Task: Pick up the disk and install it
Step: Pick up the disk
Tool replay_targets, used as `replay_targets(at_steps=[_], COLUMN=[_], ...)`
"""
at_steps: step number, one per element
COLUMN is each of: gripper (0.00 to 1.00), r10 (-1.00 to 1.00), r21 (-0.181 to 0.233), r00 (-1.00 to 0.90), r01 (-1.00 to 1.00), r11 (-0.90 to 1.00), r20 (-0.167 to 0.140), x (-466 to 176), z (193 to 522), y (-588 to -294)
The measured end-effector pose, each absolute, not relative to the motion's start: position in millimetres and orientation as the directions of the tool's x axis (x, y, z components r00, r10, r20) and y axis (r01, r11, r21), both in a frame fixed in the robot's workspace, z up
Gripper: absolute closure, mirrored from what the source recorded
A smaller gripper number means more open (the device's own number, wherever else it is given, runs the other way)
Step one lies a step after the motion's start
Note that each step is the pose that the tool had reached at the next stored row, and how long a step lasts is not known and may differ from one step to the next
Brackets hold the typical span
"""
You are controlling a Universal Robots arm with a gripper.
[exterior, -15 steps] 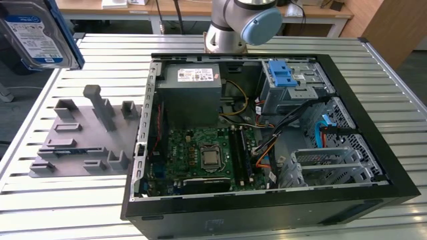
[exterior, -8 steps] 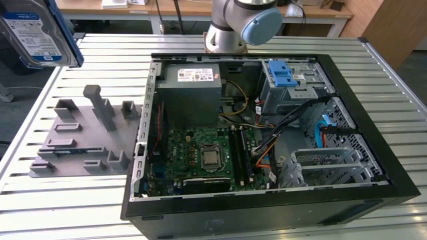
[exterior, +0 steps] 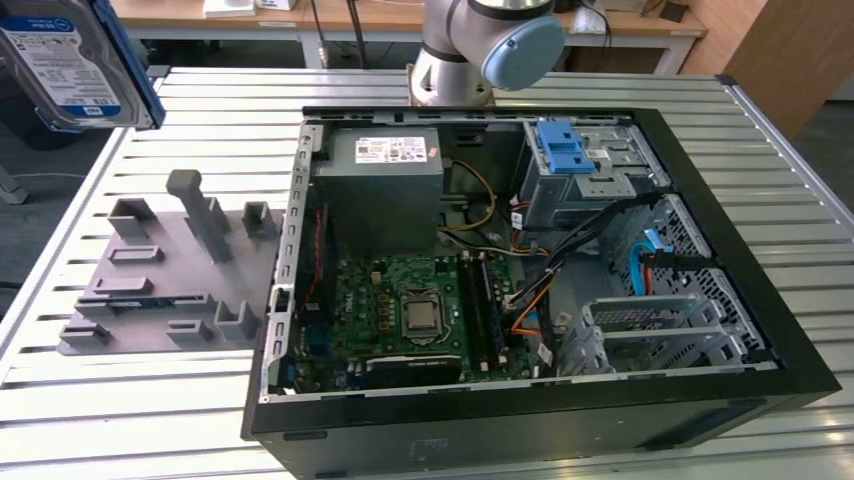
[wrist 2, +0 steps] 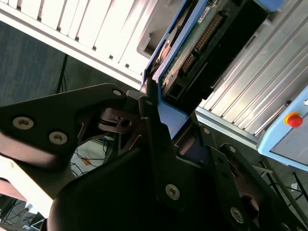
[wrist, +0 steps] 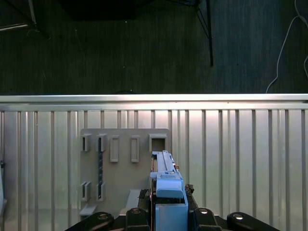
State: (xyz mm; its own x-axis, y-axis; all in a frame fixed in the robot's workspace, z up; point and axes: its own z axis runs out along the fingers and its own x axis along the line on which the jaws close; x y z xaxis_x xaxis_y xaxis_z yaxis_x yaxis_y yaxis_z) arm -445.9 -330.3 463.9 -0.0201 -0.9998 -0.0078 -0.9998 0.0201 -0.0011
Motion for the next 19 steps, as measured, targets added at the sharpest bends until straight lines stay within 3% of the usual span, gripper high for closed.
replay_targets(at_steps=[19], gripper=[0.64], r10=[-1.0], r21=[-0.006], r00=[-0.02], r01=[-1.0], r11=[0.02], r20=[-0.008], x=[-446], z=[477], y=[-330])
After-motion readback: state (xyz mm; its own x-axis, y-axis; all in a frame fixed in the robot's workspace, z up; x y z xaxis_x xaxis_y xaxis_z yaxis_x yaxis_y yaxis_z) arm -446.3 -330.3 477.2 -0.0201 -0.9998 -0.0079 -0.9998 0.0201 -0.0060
